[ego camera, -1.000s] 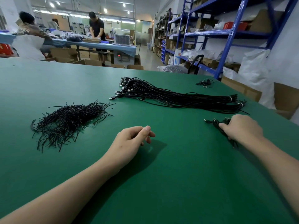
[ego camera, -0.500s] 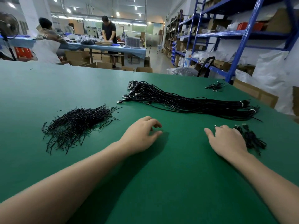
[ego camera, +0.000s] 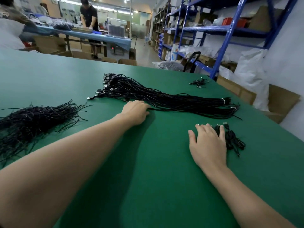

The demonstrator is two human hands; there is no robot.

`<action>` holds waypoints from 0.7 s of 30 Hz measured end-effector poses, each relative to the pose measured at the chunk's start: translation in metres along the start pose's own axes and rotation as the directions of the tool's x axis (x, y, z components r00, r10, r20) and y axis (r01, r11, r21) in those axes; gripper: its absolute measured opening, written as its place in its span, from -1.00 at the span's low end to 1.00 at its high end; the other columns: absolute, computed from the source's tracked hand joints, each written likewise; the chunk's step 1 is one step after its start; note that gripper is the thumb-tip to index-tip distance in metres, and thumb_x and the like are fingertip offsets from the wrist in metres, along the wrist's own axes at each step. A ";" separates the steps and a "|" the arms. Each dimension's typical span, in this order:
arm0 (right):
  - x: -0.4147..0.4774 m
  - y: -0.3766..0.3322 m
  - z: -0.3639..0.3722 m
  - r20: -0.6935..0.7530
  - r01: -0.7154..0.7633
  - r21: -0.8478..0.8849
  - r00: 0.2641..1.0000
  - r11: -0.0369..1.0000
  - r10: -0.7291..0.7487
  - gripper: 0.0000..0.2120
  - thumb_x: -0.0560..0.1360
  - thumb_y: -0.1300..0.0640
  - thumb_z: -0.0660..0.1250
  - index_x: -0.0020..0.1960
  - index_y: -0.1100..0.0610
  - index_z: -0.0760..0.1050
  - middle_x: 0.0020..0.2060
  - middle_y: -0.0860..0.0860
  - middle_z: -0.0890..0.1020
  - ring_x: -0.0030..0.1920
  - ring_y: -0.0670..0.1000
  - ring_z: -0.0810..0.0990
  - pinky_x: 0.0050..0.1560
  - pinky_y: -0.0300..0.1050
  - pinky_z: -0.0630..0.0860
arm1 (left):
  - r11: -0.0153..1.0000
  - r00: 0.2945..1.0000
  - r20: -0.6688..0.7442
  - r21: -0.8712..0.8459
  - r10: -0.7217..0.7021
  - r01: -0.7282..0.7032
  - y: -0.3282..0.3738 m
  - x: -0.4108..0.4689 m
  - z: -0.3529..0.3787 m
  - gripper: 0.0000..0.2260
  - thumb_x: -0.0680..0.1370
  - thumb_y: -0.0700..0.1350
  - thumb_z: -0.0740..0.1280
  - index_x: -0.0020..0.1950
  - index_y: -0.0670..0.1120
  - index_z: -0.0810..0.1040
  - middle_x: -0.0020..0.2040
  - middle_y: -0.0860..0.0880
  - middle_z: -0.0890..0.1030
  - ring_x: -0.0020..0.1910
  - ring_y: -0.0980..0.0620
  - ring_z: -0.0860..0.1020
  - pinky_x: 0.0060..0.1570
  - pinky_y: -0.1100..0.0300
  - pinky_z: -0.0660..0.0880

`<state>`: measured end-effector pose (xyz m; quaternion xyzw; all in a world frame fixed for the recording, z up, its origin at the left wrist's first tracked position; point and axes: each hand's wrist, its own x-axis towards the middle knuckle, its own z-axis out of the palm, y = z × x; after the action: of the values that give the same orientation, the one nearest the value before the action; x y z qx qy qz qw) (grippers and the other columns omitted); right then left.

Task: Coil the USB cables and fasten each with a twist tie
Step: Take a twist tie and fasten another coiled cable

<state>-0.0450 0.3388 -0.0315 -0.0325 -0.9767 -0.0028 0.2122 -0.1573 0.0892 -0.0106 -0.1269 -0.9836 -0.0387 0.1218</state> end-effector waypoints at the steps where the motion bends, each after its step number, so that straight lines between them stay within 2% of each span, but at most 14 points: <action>1: 0.000 0.000 0.000 -0.005 -0.002 0.003 1.000 1.000 0.002 -0.50 0.67 -0.11 0.04 0.43 0.16 0.46 0.38 0.04 0.55 0.50 0.03 0.36 0.60 0.13 -0.10 | 1.000 1.000 -0.018 -0.006 -0.015 0.015 0.000 0.003 0.002 -0.67 0.67 0.00 0.24 0.43 0.01 0.50 0.35 -0.07 0.52 0.36 -0.13 0.46 0.27 0.01 0.38; 5: -0.001 -0.001 0.000 -0.034 0.009 0.033 0.999 0.999 -0.008 -0.53 0.67 -0.08 0.08 0.42 0.15 0.48 0.36 0.04 0.56 0.49 0.03 0.37 0.60 0.14 -0.10 | 1.000 0.994 -0.108 -0.015 -0.011 0.009 -0.002 0.008 0.005 -0.83 0.65 -0.03 0.28 0.18 0.00 0.61 0.20 -0.04 0.58 0.24 -0.11 0.51 0.16 0.04 0.36; 7: -0.001 -0.002 -0.001 -0.049 0.013 0.045 0.999 0.999 -0.011 -0.55 0.67 -0.07 0.10 0.41 0.15 0.49 0.35 0.04 0.57 0.48 0.04 0.38 0.60 0.15 -0.08 | 0.996 0.991 -0.133 -0.080 0.016 -0.027 -0.002 0.009 0.001 -0.84 0.66 -0.08 0.25 0.16 -0.04 0.58 0.16 -0.07 0.56 0.12 -0.16 0.56 0.08 0.03 0.38; 10: -0.002 -0.002 -0.003 -0.056 0.009 0.052 0.998 0.999 -0.006 -0.55 0.67 -0.08 0.11 0.40 0.15 0.50 0.34 0.05 0.57 0.47 0.04 0.40 0.60 0.14 -0.07 | 0.980 0.962 -0.270 -0.179 0.034 -0.085 0.001 0.009 -0.019 -0.83 0.68 -0.09 0.23 0.16 -0.11 0.56 0.11 -0.12 0.52 -0.07 -0.25 0.57 -0.03 -0.04 0.49; 12: -0.002 -0.002 -0.003 -0.047 0.005 0.051 0.999 0.999 -0.003 -0.55 0.67 -0.08 0.10 0.41 0.14 0.50 0.34 0.05 0.57 0.47 0.04 0.39 0.60 0.14 -0.06 | 0.969 0.934 -0.351 -0.199 0.069 -0.147 0.006 0.012 -0.038 -0.83 0.68 -0.10 0.24 0.16 -0.15 0.56 0.09 -0.14 0.50 -0.10 -0.24 0.55 -0.09 -0.09 0.52; 17: -0.003 -0.003 -0.005 -0.041 0.007 0.047 0.999 0.999 -0.005 -0.55 0.67 -0.07 0.10 0.40 0.15 0.50 0.33 0.06 0.57 0.46 0.05 0.41 0.59 0.14 -0.03 | 0.945 0.870 -0.453 -0.153 0.194 -0.290 0.020 0.013 -0.079 -0.83 0.66 -0.07 0.29 0.15 -0.09 0.63 0.05 -0.10 0.51 -0.13 -0.11 0.50 -0.19 0.05 0.44; 21: -0.002 -0.002 -0.004 -0.046 0.014 0.048 0.999 0.999 -0.012 -0.55 0.67 -0.07 0.11 0.40 0.15 0.51 0.33 0.06 0.58 0.44 0.04 0.43 0.59 0.14 -0.01 | 0.947 0.875 -0.405 -0.061 0.265 -0.315 0.022 0.004 -0.094 -0.81 0.64 -0.02 0.33 0.21 -0.01 0.63 0.07 -0.06 0.56 -0.05 -0.08 0.55 -0.15 0.05 0.49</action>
<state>-0.0422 0.3367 -0.0288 -0.0209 -0.9715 0.0187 0.2354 -0.1333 0.1007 0.0826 -0.2699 -0.9047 -0.1060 0.3121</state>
